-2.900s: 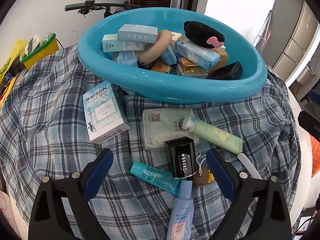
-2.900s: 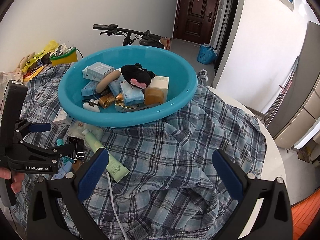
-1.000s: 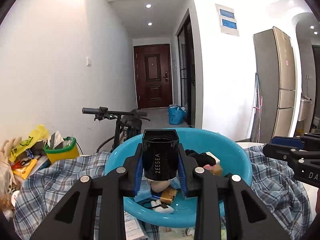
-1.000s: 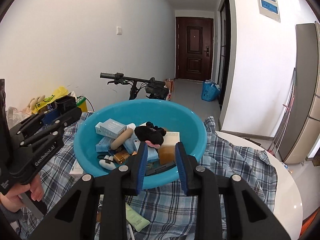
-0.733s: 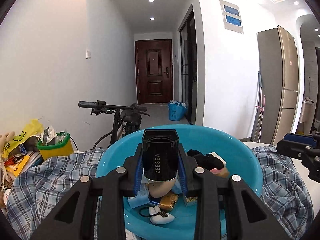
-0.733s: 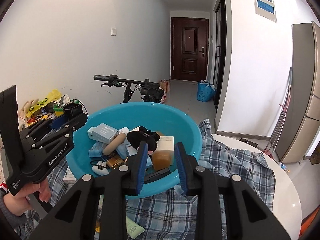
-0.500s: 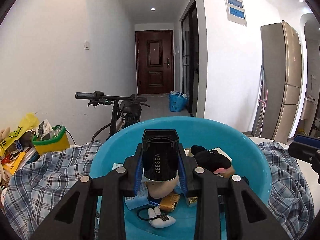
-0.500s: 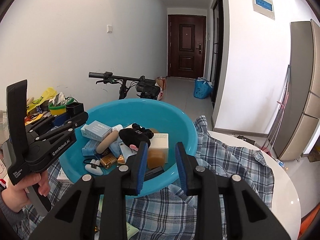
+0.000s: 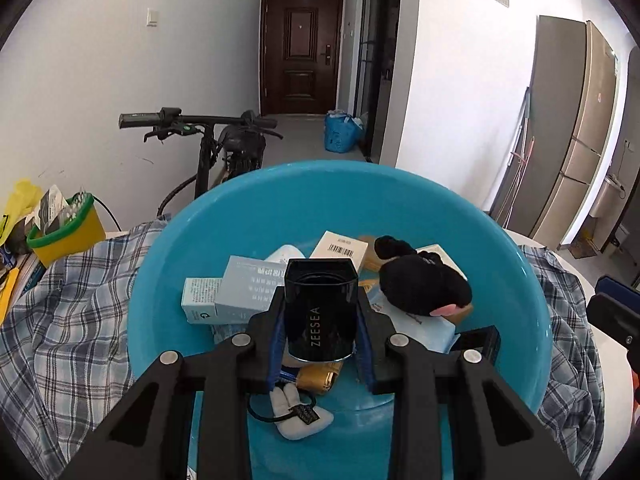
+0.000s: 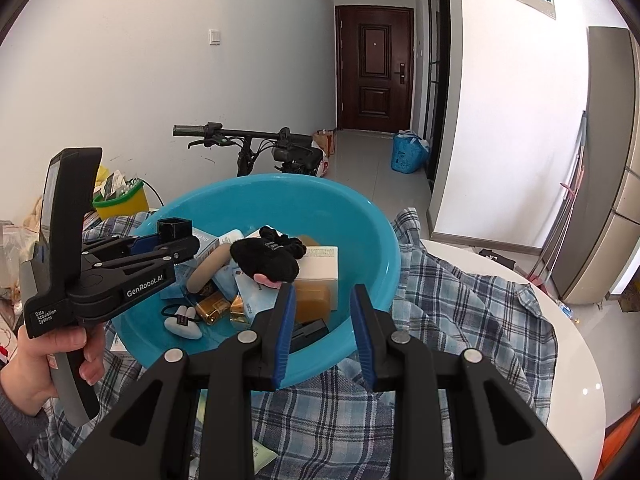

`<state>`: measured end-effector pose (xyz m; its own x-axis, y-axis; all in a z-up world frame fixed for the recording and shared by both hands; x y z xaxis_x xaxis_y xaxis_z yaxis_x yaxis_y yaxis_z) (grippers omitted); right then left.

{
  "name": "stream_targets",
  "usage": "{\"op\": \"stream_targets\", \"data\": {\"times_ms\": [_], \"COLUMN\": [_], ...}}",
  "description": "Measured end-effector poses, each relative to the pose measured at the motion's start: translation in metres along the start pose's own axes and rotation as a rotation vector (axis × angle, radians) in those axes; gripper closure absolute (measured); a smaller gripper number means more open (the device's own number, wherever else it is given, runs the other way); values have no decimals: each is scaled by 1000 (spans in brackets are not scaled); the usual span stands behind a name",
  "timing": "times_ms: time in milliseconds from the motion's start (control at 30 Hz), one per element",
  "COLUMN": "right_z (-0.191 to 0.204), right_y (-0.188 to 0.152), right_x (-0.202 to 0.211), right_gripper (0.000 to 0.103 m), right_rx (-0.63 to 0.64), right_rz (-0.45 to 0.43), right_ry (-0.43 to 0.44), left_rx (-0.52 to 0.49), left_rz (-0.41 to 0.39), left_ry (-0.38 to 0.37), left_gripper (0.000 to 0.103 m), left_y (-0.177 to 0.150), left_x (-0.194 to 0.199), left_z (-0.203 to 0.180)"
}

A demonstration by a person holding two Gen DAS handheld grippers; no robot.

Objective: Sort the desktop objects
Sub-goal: 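Carry the black ZEESEA box over the turquoise basin and open the left tool, then withdraw the open left tool from the basin back over the cloth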

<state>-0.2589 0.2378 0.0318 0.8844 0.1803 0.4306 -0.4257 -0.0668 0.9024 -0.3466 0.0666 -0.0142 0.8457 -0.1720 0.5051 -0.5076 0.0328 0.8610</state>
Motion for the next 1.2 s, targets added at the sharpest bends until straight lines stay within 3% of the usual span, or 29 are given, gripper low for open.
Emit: {"op": "stream_targets", "data": {"times_ms": [67,100,167,200,267,333,367,500,600,733,833,867,1200], "right_z": [0,0,-2,-2,-5,-13,-16,-27,-36,-33,-24,-20,-22], "right_y": [-2,-4,-10,-15,-31,-59,-72,-117,-128,-138,-144,-149,-154], "right_x": [-2,-4,-4,-4,-5,-8,-10,-22,-26,-30,-31,-32,-27], "right_gripper": [75,75,75,75,74,63,51,49,49,42,18,2,0], "right_rx": [-4,-5,-9,-9,-5,-8,-11,-34,-94,-27,28,59,47], "right_rz": [15,25,44,59,96,150,176,280,291,296,285,301,313], "right_ry": [7,10,14,15,9,-26,-29,-24,-24,-64,-57,-57,-38], "left_rx": [3,8,35,48,50,58,67,78,58,42,10,1,15], "left_rz": [23,27,3,-20,-43,-72,-84,-99,-72,-35,-32,-27,-33], "left_ry": [25,34,43,40,43,59,58,25,14,1,-11,-16,-90], "left_gripper": [66,49,29,27,27,27,27,27,26,26,26,26,26], "left_y": [-4,-6,-7,-7,-7,-8,-10,-20,-31,-46,-56,-58,-64], "left_x": [-4,-5,0,5,12,25,32,57,70,83,93,96,126], "left_z": [3,5,10,13,17,24,26,26,21,11,2,-1,-7]}}
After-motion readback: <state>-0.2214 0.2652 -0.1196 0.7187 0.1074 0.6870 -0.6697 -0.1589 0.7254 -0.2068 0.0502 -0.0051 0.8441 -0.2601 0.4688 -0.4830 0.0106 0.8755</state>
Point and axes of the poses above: each gripper's, at about its wrist camera, not at the fingertips, and x roughly against the way its jaws point, z to its left, y to its top, the point moved 6 cm from there along -x, roughly the way its jaws point, and after that the axes turned 11 degrees about -z, right-handed, at the moved point
